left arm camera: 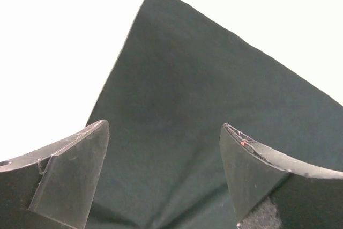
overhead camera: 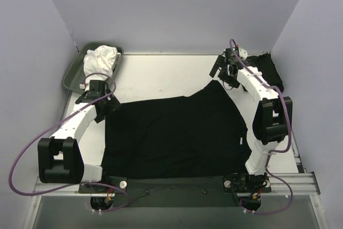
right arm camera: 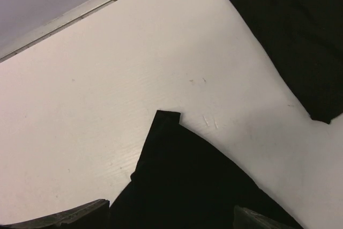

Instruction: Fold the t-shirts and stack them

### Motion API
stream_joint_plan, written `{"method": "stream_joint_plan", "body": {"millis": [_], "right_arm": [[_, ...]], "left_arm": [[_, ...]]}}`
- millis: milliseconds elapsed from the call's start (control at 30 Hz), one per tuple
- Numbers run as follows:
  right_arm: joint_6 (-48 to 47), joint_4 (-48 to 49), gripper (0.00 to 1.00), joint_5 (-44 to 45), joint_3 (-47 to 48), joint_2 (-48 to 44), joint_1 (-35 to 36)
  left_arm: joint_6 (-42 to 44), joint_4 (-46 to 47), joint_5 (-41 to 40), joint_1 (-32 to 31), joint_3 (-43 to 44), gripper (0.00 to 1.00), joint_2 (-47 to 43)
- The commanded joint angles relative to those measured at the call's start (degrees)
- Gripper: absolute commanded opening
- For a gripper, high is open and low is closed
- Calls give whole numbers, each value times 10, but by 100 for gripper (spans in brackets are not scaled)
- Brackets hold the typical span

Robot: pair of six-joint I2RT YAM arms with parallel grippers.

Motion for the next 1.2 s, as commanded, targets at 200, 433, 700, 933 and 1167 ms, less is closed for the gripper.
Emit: {"method": "stream_joint_plan", "body": {"millis": [200, 433, 700, 933, 1167], "right_arm": [[-25, 36, 99, -84, -5, 18, -10], [-36, 84, 99, -97, -57, -10, -10], [-39, 98, 99, -113, -63, -25, -10], [-42, 99, 99, -113, -66, -28, -9], [-43, 99, 99, -114, -67, -30, -9]], "left_arm": [[2, 100, 86, 105, -9, 89, 84], [-11, 137, 87, 105, 27, 85, 155], [-15, 154, 66, 106, 56, 63, 194], [-13, 141, 52, 104, 87, 57, 226], [-10, 149, 43, 104, 100, 38, 244]]}}
